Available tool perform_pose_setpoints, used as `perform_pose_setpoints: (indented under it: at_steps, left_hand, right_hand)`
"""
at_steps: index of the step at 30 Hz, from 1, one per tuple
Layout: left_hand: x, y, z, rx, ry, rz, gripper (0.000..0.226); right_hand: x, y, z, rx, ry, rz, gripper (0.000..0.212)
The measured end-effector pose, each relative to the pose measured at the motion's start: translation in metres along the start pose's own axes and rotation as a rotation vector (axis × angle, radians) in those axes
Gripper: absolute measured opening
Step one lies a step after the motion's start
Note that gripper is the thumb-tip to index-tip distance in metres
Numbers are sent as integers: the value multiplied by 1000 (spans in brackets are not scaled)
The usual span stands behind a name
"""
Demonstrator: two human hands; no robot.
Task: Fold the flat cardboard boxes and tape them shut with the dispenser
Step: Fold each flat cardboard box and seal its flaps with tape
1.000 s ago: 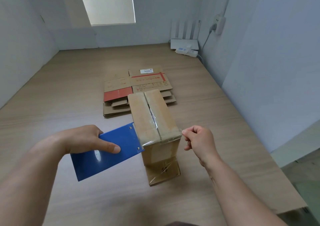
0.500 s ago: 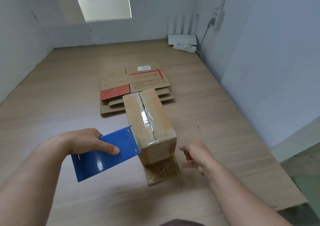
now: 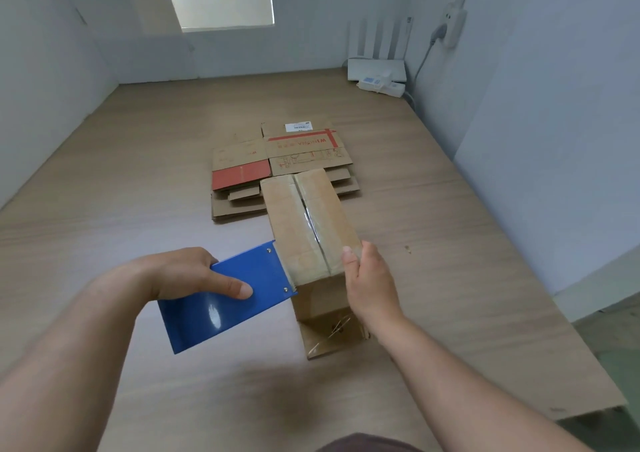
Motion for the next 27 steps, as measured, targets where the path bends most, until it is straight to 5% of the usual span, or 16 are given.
perform_pose_setpoints:
  at_steps: [16, 21, 27]
  left_hand:
    - [14, -4, -3, -193, 161, -30, 54]
    - [30, -20, -12, -287, 461, -585, 32]
    - [60, -47, -35, -227, 547, -361, 25]
  right_hand:
    - [1, -2, 0, -10, -15, 7, 33]
    - [0, -2, 1, -5, -19, 4, 34]
    - [3, -7, 0, 33, -1, 33, 33]
Point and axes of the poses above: each hand's wrist, its own z-axis away from the middle knuckle, its own x-axis out of the palm, y = z × x, the point moved 4 cm from there along -z, towards the middle knuckle, and after that the axes turned 1 degree about z, right-handed, at the moved point
